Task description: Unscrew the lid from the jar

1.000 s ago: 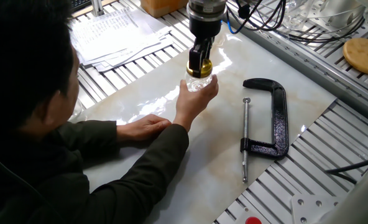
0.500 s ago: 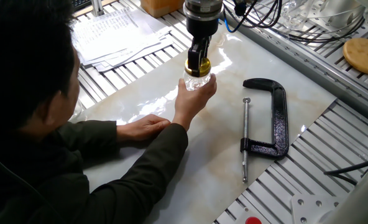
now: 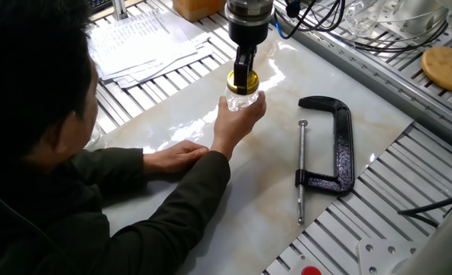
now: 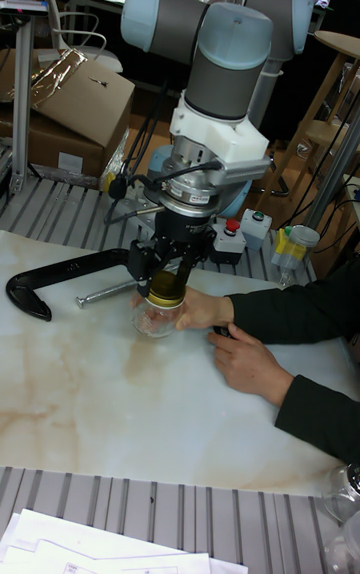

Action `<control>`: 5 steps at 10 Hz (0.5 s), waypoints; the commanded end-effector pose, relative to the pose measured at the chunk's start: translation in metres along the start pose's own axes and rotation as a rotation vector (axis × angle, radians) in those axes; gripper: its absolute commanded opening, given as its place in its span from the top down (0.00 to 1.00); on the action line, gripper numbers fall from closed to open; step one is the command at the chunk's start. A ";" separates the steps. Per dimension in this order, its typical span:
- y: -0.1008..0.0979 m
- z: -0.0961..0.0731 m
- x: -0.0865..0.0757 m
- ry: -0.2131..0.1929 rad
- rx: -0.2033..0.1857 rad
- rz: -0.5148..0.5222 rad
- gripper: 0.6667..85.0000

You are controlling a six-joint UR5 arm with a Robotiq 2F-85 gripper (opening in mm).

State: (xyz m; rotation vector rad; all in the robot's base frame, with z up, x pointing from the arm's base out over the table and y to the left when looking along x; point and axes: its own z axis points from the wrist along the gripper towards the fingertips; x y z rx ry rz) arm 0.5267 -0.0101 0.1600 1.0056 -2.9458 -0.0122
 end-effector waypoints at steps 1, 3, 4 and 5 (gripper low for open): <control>0.001 0.000 0.000 -0.005 -0.007 -0.073 1.00; 0.001 0.001 0.001 0.002 -0.008 -0.122 1.00; 0.000 0.001 0.001 0.002 -0.006 -0.151 1.00; -0.001 0.001 0.001 0.001 -0.003 -0.176 1.00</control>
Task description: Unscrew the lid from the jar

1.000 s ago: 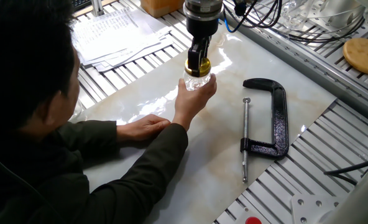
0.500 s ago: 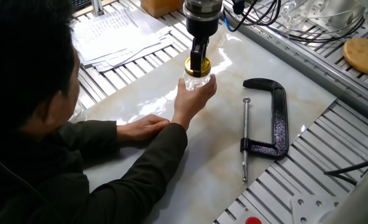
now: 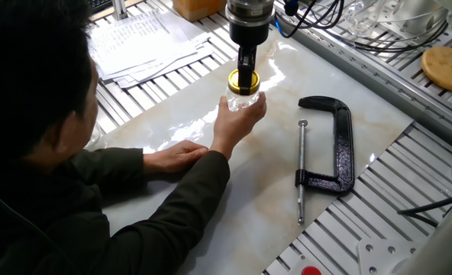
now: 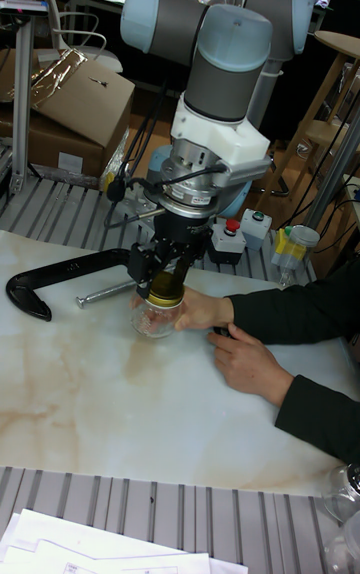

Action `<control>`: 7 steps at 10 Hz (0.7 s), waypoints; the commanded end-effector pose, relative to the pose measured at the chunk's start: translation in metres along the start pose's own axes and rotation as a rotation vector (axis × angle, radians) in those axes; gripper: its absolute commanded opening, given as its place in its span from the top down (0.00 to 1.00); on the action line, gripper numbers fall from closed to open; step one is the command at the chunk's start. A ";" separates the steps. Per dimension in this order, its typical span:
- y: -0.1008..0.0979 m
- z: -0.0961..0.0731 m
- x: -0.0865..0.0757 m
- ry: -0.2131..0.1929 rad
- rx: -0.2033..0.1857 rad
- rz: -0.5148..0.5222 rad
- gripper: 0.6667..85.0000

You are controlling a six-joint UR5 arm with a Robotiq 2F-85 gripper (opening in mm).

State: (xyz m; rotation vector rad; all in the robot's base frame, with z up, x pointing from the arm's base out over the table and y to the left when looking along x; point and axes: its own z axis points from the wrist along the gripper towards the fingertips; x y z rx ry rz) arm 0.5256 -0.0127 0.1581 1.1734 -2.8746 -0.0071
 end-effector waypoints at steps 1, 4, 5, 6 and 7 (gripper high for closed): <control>-0.002 0.000 -0.001 -0.004 0.005 -0.080 1.00; -0.002 0.001 -0.002 -0.003 0.007 -0.133 1.00; -0.001 0.001 -0.002 -0.005 0.005 -0.153 1.00; -0.003 0.001 -0.002 -0.003 0.012 -0.175 1.00; -0.003 0.001 -0.002 -0.003 0.013 -0.193 1.00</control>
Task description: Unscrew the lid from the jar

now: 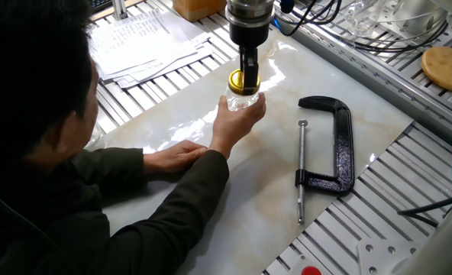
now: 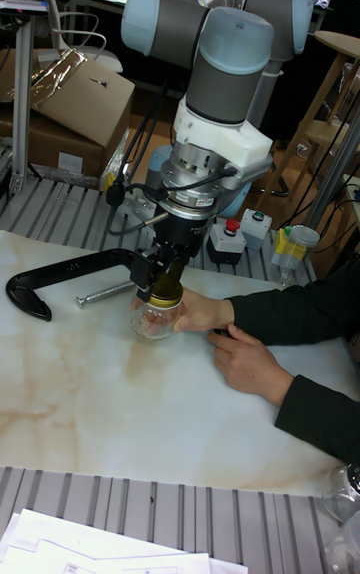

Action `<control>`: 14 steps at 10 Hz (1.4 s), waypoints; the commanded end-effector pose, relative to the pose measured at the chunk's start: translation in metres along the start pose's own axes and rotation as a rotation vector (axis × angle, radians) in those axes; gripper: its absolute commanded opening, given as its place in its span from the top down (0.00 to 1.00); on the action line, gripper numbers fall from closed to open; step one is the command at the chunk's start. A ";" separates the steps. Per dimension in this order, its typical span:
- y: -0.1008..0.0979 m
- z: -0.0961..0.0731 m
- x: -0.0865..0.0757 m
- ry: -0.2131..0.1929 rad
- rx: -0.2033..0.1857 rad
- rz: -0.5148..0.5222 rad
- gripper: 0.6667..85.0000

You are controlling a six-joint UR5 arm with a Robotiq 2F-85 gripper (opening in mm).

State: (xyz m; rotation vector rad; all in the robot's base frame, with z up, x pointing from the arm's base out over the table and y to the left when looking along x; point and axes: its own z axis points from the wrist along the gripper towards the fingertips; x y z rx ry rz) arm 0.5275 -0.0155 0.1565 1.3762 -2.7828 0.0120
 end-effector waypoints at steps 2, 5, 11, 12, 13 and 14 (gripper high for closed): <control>-0.002 -0.001 -0.004 -0.013 0.008 -0.093 1.00; -0.006 0.000 -0.005 -0.018 0.026 -0.146 1.00; -0.011 0.002 -0.003 -0.013 0.046 -0.280 1.00; -0.012 0.002 -0.003 -0.012 0.049 -0.311 1.00; -0.013 0.002 -0.003 -0.010 0.054 -0.338 1.00; -0.014 0.002 -0.003 -0.009 0.059 -0.369 1.00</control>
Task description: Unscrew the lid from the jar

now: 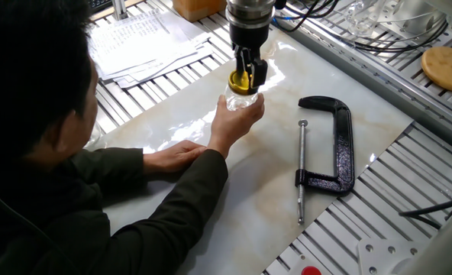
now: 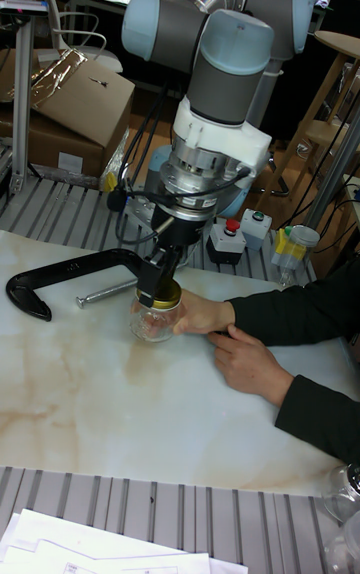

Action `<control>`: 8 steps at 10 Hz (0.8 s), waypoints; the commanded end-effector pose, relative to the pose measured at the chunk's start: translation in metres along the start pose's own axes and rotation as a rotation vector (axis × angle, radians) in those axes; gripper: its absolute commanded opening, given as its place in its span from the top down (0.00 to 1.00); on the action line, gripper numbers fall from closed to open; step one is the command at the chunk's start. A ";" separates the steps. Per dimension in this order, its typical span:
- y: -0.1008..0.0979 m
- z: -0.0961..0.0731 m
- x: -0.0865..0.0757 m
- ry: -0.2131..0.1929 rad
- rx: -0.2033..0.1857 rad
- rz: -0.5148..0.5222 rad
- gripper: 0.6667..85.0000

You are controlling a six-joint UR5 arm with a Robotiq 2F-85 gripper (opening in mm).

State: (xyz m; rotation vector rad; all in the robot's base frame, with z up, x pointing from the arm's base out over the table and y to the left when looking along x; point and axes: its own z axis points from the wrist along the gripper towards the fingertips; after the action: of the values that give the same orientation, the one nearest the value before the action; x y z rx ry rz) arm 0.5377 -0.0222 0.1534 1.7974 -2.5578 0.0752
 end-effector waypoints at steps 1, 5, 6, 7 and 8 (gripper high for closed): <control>-0.002 0.000 -0.001 -0.007 0.011 -0.086 1.00; -0.003 0.003 -0.006 -0.013 0.019 -0.184 1.00; -0.003 0.004 -0.006 -0.014 0.022 -0.213 1.00; -0.002 0.004 -0.007 -0.021 0.019 -0.234 1.00; -0.002 0.005 -0.008 -0.025 0.020 -0.260 1.00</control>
State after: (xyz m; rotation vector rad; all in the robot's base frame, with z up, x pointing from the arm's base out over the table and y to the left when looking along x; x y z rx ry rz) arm 0.5411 -0.0200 0.1489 2.0485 -2.3731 0.0915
